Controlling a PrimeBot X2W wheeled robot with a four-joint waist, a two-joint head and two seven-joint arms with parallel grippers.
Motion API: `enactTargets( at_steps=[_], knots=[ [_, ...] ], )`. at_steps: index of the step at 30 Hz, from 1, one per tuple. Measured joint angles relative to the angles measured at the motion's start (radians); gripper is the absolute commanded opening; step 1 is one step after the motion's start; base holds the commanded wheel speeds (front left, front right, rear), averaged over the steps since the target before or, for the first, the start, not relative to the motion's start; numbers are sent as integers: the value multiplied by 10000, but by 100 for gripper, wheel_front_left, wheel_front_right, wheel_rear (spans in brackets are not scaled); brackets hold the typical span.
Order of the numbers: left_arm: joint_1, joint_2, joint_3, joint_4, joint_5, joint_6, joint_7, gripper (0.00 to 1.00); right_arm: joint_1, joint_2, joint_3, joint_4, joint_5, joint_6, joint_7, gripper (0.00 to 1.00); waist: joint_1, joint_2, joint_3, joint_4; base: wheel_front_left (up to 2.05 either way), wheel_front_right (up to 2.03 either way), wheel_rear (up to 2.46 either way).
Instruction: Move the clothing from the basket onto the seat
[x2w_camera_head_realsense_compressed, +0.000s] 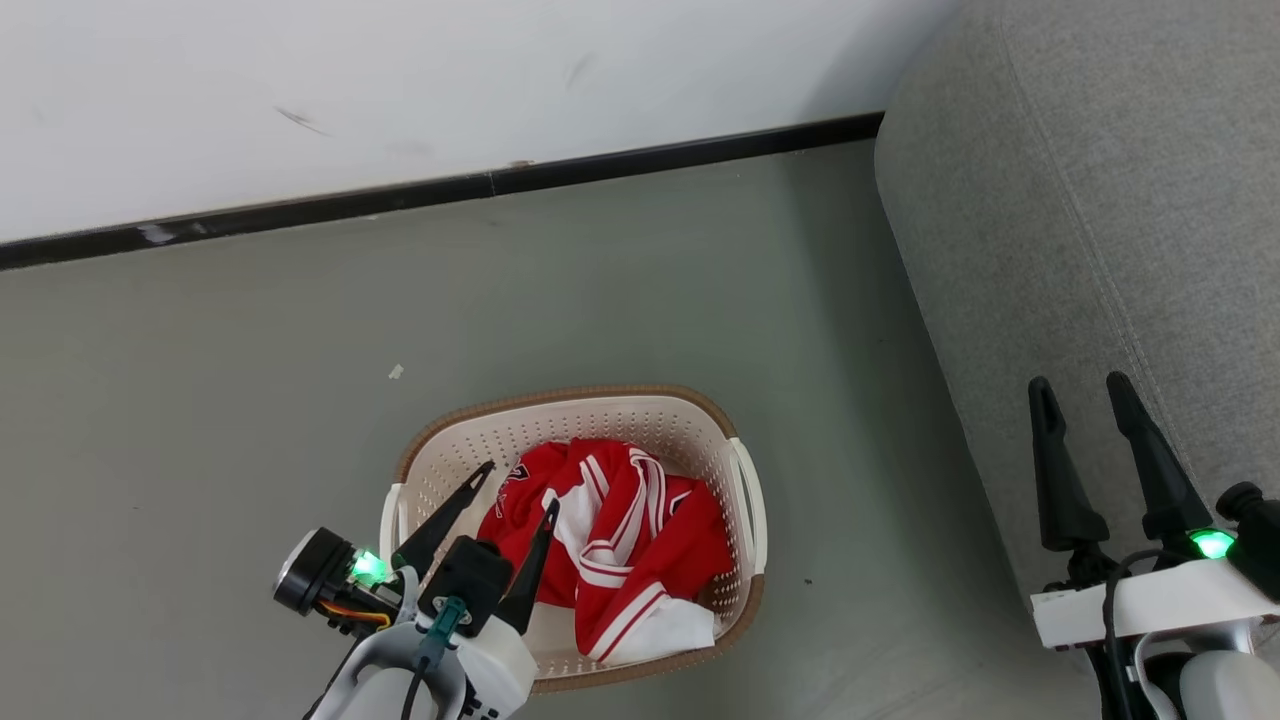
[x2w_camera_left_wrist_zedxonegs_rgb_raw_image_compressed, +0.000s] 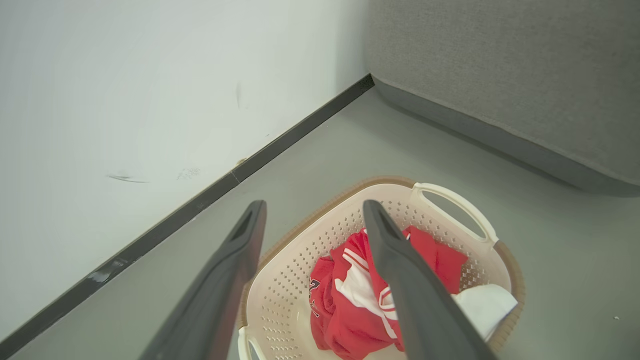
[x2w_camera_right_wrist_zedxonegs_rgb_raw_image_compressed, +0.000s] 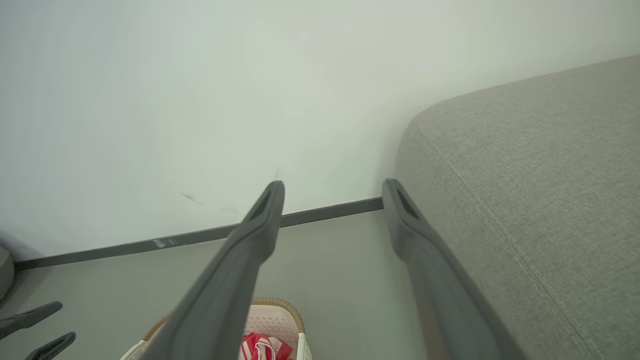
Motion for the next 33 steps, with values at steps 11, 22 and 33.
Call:
enactTargets(
  at_steps=[11,22,33],
  knots=[
    [-571,-40,-493,706,303,-270,2,100,-763,-2,-111,-236,46,0,-2,100,0,0,1025,-407,0,0,0],
    [-1289,-90,-882,1490,464,-545,15,100,-1395,-2,-173,-293,92,0,-2,100,0,-1,1895,-800,0,0,0],
    [-1702,-121,-1057,2048,658,-591,13,100,-1823,-4,-100,-305,251,0,-2,100,-1,0,2627,-1120,0,0,0]
  ],
)
